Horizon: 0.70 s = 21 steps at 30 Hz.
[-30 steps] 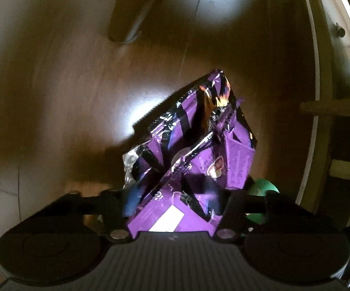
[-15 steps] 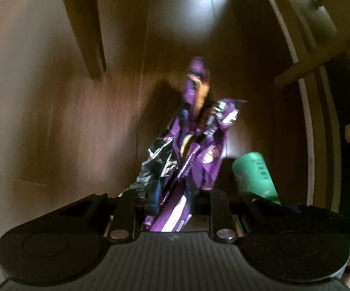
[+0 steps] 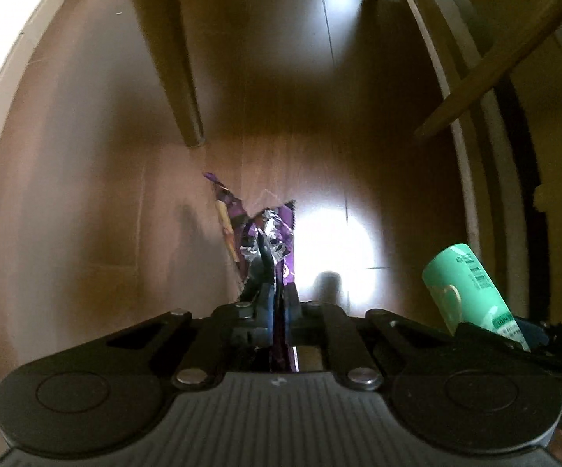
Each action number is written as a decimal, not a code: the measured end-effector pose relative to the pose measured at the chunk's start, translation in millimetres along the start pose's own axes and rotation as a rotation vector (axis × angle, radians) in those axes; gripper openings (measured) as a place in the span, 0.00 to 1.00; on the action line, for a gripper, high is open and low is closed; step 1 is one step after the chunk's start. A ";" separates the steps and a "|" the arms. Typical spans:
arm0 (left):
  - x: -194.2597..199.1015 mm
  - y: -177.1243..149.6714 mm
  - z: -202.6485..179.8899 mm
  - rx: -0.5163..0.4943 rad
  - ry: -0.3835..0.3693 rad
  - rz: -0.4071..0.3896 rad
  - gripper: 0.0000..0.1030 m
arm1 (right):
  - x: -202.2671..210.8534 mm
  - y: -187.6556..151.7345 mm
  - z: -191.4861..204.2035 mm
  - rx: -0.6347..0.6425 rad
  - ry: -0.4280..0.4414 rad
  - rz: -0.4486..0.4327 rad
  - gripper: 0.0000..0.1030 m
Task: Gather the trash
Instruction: 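Grasp the purple chip bag with the left tool while the right grasps the green bottle, then raise both tools with the bag and bottle over the teal wastebasket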
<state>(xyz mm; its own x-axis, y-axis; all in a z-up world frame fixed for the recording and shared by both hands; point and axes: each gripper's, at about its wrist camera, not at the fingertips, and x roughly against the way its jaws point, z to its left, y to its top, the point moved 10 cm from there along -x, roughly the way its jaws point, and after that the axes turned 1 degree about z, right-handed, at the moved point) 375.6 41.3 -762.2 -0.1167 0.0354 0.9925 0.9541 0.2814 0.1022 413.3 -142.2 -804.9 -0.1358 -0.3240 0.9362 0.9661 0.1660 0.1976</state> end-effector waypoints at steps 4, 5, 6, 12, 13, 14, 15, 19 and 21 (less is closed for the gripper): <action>61.9 0.4 1.6 0.014 0.001 -0.013 0.04 | 56.0 4.8 15.7 0.018 0.025 -0.008 0.47; 82.0 2.0 1.7 0.011 0.005 -0.023 0.04 | 70.5 4.0 19.9 0.024 0.033 -0.012 0.47; 102.0 4.6 -1.1 0.007 -0.001 -0.035 0.04 | 85.3 6.5 25.2 0.029 0.038 -0.017 0.47; 219.5 24.3 -10.4 -0.006 -0.050 -0.107 0.04 | 186.3 41.2 58.7 0.042 0.052 -0.077 0.47; 242.4 29.6 -10.7 -0.003 -0.064 -0.125 0.04 | 201.0 48.6 64.3 0.042 0.056 -0.089 0.47; 261.5 34.2 -10.7 -0.001 -0.076 -0.139 0.04 | 218.2 55.3 70.3 0.042 0.059 -0.104 0.47; 279.9 37.4 -11.3 -0.002 -0.089 -0.154 0.04 | 235.6 62.2 76.5 0.046 0.060 -0.120 0.47; 356.6 60.7 -14.6 -0.036 -0.125 -0.241 0.04 | 302.9 84.0 98.4 0.090 0.067 -0.188 0.47; 399.2 74.8 -16.7 -0.059 -0.157 -0.291 0.04 | 335.4 94.8 111.5 0.114 0.065 -0.217 0.47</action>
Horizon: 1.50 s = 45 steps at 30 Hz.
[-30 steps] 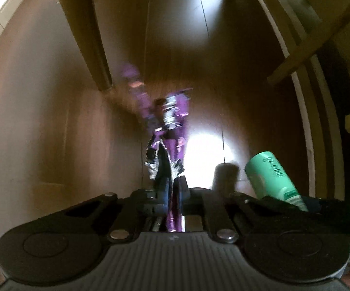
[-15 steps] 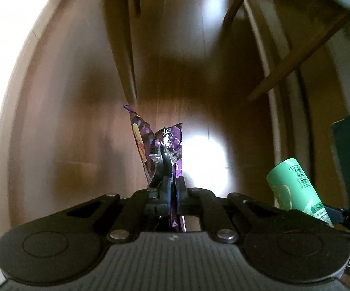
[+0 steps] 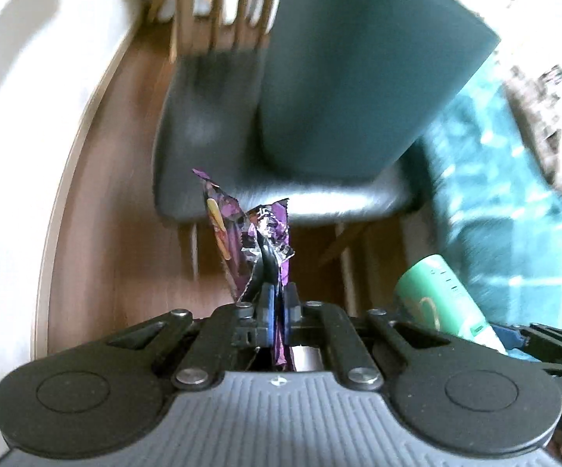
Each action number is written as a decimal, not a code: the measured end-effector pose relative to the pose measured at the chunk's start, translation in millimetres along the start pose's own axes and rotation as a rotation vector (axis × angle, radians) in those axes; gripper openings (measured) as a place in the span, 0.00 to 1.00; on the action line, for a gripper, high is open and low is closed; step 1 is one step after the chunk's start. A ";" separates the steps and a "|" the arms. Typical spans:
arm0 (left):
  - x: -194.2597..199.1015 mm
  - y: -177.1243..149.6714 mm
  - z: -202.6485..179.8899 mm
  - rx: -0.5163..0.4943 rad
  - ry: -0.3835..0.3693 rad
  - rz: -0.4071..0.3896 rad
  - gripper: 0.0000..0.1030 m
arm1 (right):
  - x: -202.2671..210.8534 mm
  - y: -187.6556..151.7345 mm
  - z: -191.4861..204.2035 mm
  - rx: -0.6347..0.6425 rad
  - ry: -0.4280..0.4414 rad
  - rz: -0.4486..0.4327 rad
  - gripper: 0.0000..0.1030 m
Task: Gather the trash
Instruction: 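Raise both tools with the bag and bottle over the teal wastebasket, then open the left tool to drop the chip bag while the right drops the bottle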
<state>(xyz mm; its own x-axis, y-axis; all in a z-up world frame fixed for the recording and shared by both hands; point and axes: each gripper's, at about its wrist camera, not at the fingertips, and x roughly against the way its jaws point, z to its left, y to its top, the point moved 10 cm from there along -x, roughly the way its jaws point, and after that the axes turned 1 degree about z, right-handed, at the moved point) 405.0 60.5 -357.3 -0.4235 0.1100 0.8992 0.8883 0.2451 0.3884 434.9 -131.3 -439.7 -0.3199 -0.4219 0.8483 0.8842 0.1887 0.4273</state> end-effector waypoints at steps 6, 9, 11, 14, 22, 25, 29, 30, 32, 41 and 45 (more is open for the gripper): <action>76.2 63.9 -14.5 -0.054 -0.063 -0.110 0.04 | 75.8 58.6 26.5 0.020 -0.018 -0.077 0.47; 109.7 98.5 -30.5 -0.097 -0.101 -0.166 0.04 | 109.5 90.1 40.2 0.040 -0.048 -0.125 0.47; 130.1 121.3 -41.3 -0.114 -0.133 -0.199 0.04 | 131.0 108.2 49.0 0.051 -0.071 -0.159 0.47; 164.8 148.4 -53.9 -0.148 -0.184 -0.256 0.04 | 159.5 131.4 60.1 0.057 -0.098 -0.207 0.47; 216.1 220.5 -97.4 -0.254 -0.269 -0.361 0.04 | 203.3 193.8 67.8 0.017 -0.144 -0.306 0.47; 205.4 248.2 -113.7 -0.261 -0.270 -0.364 0.04 | 202.0 218.2 60.2 0.024 -0.156 -0.323 0.47; 165.0 281.9 -129.2 -0.238 -0.229 -0.323 0.04 | 183.8 253.9 41.8 0.038 -0.140 -0.321 0.47; 151.8 287.5 -129.2 -0.227 -0.218 -0.305 0.04 | 176.9 262.5 37.6 0.047 -0.128 -0.313 0.47; 124.0 299.8 -135.1 -0.202 -0.196 -0.266 0.04 | 163.3 278.0 31.4 0.070 -0.109 -0.295 0.47; 11.5 322.9 -134.9 -0.123 -0.089 -0.099 0.04 | 71.9 323.3 5.4 0.229 -0.064 -0.111 0.47; -20.8 314.1 -138.3 -0.132 -0.059 -0.035 0.04 | 41.5 327.2 6.4 0.302 -0.045 -0.047 0.47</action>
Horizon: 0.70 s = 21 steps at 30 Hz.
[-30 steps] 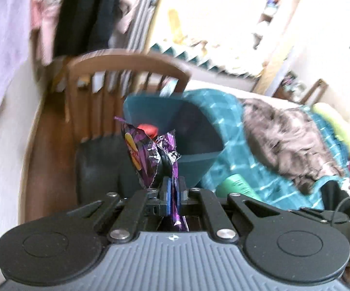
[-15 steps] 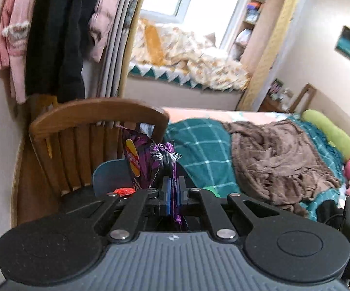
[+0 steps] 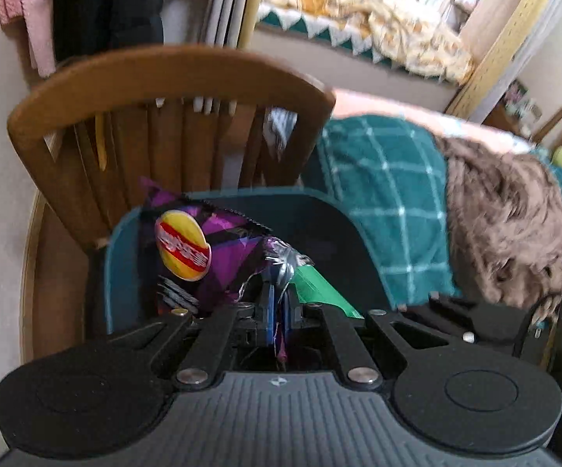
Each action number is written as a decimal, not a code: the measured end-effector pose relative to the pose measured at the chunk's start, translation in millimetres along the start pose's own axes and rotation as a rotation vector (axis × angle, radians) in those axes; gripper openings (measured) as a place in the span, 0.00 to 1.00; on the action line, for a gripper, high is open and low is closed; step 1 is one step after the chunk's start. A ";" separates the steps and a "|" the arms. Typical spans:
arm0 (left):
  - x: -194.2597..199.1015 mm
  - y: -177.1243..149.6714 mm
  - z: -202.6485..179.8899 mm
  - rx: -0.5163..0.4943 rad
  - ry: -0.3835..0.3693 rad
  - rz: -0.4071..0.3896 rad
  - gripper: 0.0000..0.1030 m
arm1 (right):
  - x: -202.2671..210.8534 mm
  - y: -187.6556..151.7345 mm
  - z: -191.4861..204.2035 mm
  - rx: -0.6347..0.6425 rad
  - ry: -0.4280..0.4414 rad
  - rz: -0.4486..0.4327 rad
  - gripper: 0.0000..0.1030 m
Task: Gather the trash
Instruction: 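Open the left tool to drop the chip bag while the right drops the bottle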
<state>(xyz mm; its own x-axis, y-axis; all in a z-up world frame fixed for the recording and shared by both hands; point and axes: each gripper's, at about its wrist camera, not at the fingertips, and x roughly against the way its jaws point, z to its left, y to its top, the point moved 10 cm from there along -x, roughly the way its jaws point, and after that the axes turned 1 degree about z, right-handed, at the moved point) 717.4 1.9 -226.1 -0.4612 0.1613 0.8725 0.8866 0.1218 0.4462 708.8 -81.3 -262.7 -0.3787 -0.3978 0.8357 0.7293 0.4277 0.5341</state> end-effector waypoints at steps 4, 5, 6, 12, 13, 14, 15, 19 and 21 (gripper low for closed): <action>-20.7 -7.7 -3.9 -0.006 0.018 0.042 0.04 | -16.8 0.6 3.2 0.057 0.021 0.046 0.47; -25.6 -9.6 -3.1 0.010 0.010 0.058 0.04 | -20.8 -1.0 2.5 0.061 0.030 0.065 0.47; -30.3 -11.8 -1.6 0.027 0.008 0.077 0.04 | -24.3 -2.1 0.9 0.069 0.032 0.079 0.47; -56.1 -39.6 19.2 0.139 -0.015 0.202 0.05 | -29.7 -13.9 -1.4 0.114 0.055 0.121 0.47; -57.8 -43.0 22.1 0.146 -0.017 0.210 0.05 | -28.8 -15.0 -0.2 0.130 0.059 0.118 0.46; -59.7 -46.6 23.9 0.155 -0.017 0.219 0.05 | -27.5 -16.6 0.7 0.143 0.062 0.119 0.46; -60.6 -48.4 25.7 0.160 -0.009 0.221 0.05 | -26.3 -18.4 1.6 0.149 0.067 0.120 0.46; -61.9 -53.9 26.1 0.170 0.004 0.232 0.11 | -19.5 -19.6 3.4 0.150 0.088 0.120 0.52; -60.6 -55.8 27.2 0.167 0.018 0.239 0.20 | -16.1 -19.5 3.1 0.156 0.104 0.114 0.54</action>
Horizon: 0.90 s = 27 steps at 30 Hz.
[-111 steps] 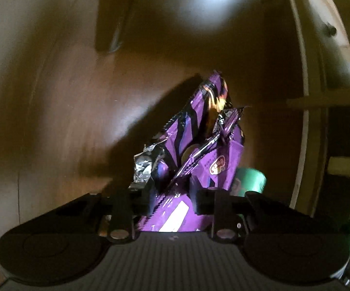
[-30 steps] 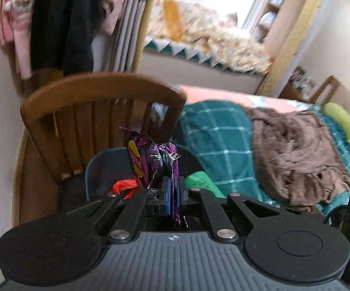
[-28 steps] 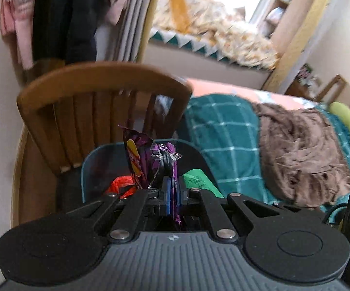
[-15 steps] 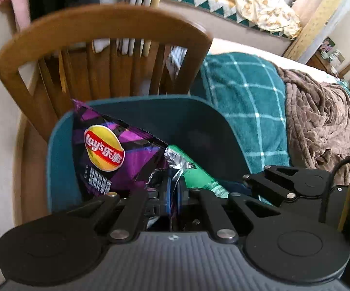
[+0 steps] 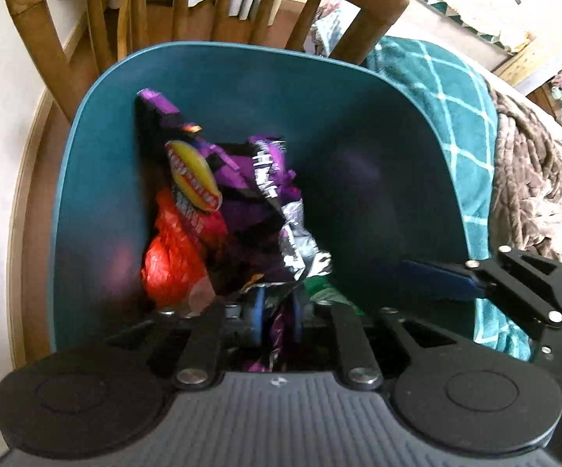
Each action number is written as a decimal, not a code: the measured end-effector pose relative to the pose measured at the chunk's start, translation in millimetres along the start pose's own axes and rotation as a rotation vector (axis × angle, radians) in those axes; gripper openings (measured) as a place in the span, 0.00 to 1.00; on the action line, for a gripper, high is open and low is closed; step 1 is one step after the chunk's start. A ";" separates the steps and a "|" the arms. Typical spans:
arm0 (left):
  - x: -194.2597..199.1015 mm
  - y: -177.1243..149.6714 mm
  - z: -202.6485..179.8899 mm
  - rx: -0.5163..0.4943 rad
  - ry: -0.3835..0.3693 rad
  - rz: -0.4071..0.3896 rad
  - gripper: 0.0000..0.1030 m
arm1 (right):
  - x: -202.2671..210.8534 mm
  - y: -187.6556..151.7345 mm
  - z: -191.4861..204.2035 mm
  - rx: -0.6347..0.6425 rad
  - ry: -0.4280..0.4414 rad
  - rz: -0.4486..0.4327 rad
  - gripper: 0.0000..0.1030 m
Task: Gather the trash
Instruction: 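Open the left tool to drop the chip bag while the right drops the bottle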
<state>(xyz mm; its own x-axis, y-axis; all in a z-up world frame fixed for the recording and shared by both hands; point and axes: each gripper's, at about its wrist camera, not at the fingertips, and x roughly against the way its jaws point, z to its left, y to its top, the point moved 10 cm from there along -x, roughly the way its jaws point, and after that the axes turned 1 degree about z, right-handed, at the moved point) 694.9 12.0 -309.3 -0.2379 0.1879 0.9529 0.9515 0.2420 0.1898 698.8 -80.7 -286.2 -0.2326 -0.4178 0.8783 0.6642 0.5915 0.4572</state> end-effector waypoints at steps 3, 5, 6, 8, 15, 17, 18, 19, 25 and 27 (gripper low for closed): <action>6.8 -4.9 -0.3 -0.027 0.030 -0.022 0.28 | 4.8 -2.0 1.5 0.017 0.009 -0.014 0.56; 14.1 -9.1 -1.4 -0.033 0.040 -0.037 0.29 | 10.1 -3.1 2.7 0.020 0.014 -0.028 0.57; 18.1 -10.4 -2.2 -0.033 0.046 -0.044 0.29 | 12.9 -3.4 3.3 0.019 0.016 -0.035 0.57; 27.9 -11.6 -3.8 -0.036 0.049 -0.066 0.30 | 18.6 -1.4 3.1 0.014 0.019 -0.051 0.57; 82.3 -17.8 3.7 -0.075 0.091 -0.223 0.59 | 53.3 3.5 11.6 -0.016 0.037 -0.137 0.61; 96.8 -19.6 6.6 -0.080 0.097 -0.252 0.59 | 63.6 5.8 13.1 -0.028 0.031 -0.165 0.61; 104.1 -20.8 7.5 -0.082 0.095 -0.266 0.59 | 68.5 6.7 13.6 -0.038 0.030 -0.177 0.61; 112.2 -22.0 9.6 -0.082 0.096 -0.282 0.60 | 73.9 7.9 14.9 -0.050 0.033 -0.192 0.62; 155.3 -31.1 19.8 -0.097 0.110 -0.374 0.63 | 100.7 13.3 24.5 -0.089 0.018 -0.267 0.66; 172.0 -34.8 23.6 -0.111 0.111 -0.408 0.64 | 111.2 14.0 29.1 -0.119 0.017 -0.294 0.67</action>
<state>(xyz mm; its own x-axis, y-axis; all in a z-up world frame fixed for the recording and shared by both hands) 616.2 58.4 -157.5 -0.5818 -0.0064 0.8133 0.8009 0.1701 0.5742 661.6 -98.9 -178.0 -0.4156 -0.5706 0.7083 0.6489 0.3596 0.6705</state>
